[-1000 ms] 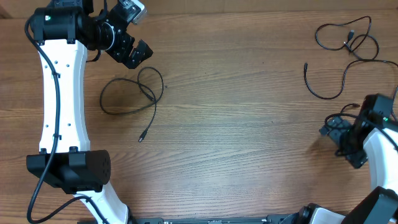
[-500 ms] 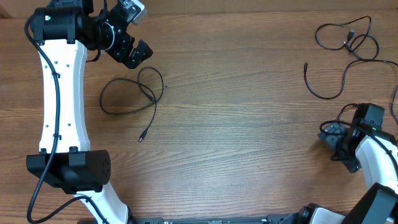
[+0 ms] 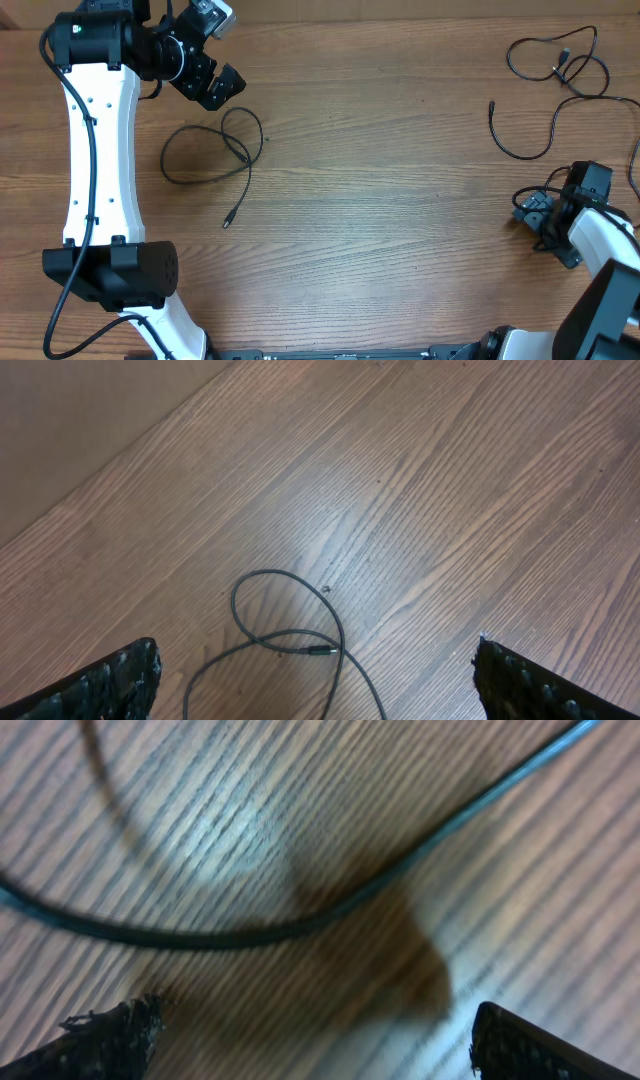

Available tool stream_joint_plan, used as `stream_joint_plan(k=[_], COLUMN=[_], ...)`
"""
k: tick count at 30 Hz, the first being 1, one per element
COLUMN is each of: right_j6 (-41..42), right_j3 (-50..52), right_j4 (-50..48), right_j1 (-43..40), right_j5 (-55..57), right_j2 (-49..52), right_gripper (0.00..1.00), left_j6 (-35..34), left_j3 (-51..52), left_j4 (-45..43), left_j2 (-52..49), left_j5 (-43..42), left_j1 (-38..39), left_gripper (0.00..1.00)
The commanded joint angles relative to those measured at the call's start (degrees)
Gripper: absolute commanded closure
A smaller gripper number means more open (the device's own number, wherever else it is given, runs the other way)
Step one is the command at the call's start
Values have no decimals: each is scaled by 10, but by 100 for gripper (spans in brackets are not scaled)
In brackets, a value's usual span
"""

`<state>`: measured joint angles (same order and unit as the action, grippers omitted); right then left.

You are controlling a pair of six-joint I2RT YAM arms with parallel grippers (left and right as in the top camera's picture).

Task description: Untangle cables

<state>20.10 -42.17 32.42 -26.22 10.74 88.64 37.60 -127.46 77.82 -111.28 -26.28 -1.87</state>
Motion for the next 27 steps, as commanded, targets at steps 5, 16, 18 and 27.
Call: stream_joint_plan(k=[5,16,18,27], right_j6=[-9,-97,-97,-97], right_j3=[2,2,2,2], right_j4=[-34,-116,-127,-143], right_j1=[-5,-42,-41,-41], right_j5=[13,12,12,-21], right_j2=[19,19,19,66], right_gripper=[0,0,0,0], left_j6=[-5,-5,-5,-5], left_j3=[-8,-8,-8,-8], left_j4=[-1,-1,-1,-1], left_j2=[-1,-1,-1,-1], left_j5=[-1,-1,-1,-1], left_j1=[4,4,4,4], left_gripper=[0,0,0,1])
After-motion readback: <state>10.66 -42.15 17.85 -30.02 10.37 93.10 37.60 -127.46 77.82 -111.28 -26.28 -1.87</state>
